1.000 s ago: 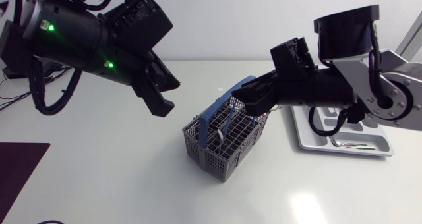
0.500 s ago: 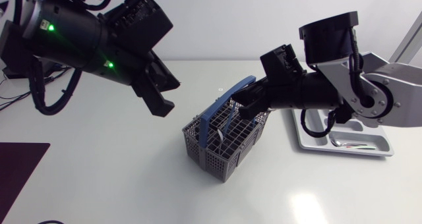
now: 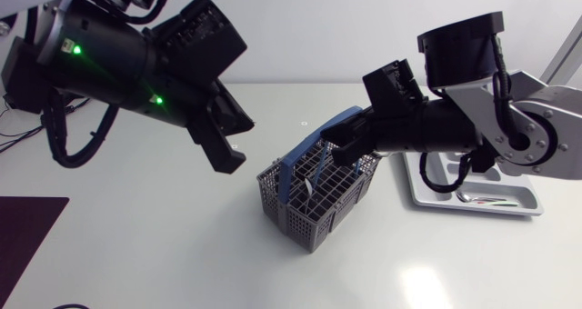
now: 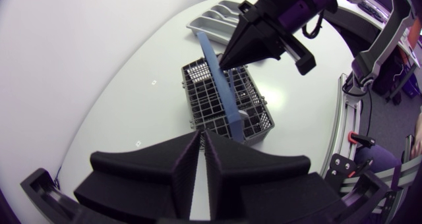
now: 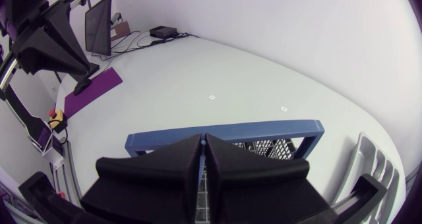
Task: Unload the cutlery basket into the drawer organizer.
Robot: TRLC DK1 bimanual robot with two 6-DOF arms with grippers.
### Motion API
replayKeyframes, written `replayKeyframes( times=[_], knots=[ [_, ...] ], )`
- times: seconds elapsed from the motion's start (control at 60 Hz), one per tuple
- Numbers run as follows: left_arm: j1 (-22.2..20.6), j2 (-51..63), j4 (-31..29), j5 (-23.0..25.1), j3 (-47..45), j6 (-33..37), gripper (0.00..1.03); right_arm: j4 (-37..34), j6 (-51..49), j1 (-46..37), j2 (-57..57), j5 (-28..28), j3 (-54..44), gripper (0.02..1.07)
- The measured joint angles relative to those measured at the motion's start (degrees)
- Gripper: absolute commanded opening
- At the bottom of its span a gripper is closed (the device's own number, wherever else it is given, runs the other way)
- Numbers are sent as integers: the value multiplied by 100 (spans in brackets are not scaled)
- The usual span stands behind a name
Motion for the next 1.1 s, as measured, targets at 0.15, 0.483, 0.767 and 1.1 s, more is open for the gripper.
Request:
replayKeyframes(
  times=[0.15,0.483,0.767,1.1],
  knots=[
    [-267,-96,-107,0,-203,20,15,-114,4,-11,-105,-7,-2,8],
    [-289,-120,-103,-2,-245,20,15,26,22,-267,-409,-90,-282,8],
    [-625,-120,-50,-4,-356,17,15,-31,22,-369,-599,-153,-334,8],
    [-901,-79,79,-7,-496,17,15,72,15,-380,-656,-170,-483,77]
  ],
)
